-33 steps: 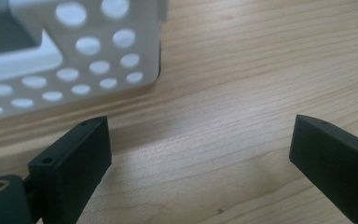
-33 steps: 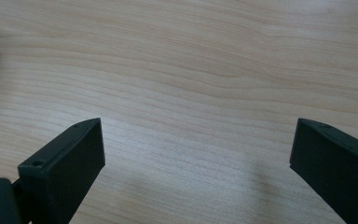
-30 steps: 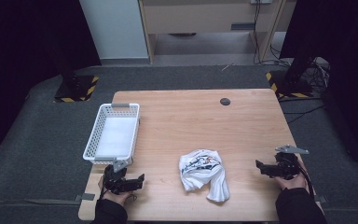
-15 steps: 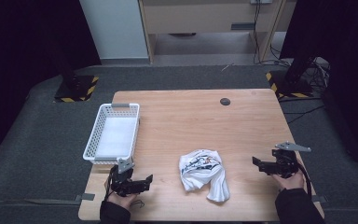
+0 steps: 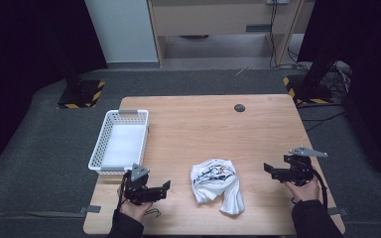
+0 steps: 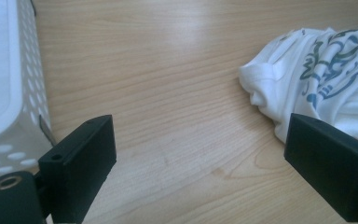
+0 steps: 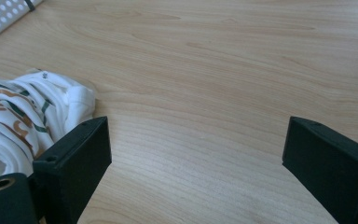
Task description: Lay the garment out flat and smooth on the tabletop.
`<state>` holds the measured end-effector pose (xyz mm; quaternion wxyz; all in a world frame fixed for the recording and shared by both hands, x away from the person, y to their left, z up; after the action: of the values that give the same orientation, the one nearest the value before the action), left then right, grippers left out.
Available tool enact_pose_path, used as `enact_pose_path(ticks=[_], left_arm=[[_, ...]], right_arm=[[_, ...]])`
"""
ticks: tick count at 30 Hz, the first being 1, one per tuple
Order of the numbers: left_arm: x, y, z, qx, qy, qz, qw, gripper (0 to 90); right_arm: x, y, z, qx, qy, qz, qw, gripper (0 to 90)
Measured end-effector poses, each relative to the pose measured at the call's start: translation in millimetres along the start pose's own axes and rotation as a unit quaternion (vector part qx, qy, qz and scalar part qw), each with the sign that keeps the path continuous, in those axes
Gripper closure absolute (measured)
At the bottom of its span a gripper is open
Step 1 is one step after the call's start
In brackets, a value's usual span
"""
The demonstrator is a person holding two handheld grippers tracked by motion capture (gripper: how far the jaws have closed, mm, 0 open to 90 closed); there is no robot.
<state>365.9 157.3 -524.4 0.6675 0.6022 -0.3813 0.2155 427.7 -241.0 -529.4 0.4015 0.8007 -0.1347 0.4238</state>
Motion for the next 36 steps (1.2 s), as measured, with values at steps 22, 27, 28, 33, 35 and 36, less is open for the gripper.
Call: enact_pose_path(ticks=[22,27,28,33,35,36], left_arm=[[34.6,-35.7,29.4,-0.031,0.016,0.009,0.9993,9.5],[39.6,-41.9,28.3,-0.024,0.014,0.010,0.9996,9.7],[41.1,-43.1,28.3,-0.023,0.014,0.012,0.9996,9.7],[45.2,-49.1,27.7,-0.020,0.016,0.011,0.9996,10.2],[45.3,-51.9,28.6,-0.020,0.015,0.009,0.9996,10.2],[45.3,-55.1,30.3,-0.019,0.013,0.008,0.9997,10.7]], right_arm=[[17.0,-30.4,-23.2,0.031,0.011,-0.009,0.9994,10.0],[19.0,-34.4,-25.2,0.031,0.014,-0.010,0.9994,10.1],[19.7,-36.5,-26.0,0.032,0.015,-0.011,0.9993,10.3],[21.7,-43.1,-28.0,0.034,0.015,-0.011,0.9992,11.0],[21.9,-44.4,-28.6,0.034,0.016,-0.011,0.9992,11.0],[22.5,-46.7,-29.7,0.033,0.018,-0.012,0.9992,11.1]])
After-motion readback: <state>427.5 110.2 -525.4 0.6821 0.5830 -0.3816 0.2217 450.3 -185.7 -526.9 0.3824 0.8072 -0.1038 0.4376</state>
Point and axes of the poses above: each handheld gripper's, and its own axes: y roughly backward along the jaws, x roughly out of its top, z roughly to its right, the point moved 9 cm from there along -y, roughly forward along the jaws, and after that the axes turned 14 degrees about x, right-handed, at the moved point
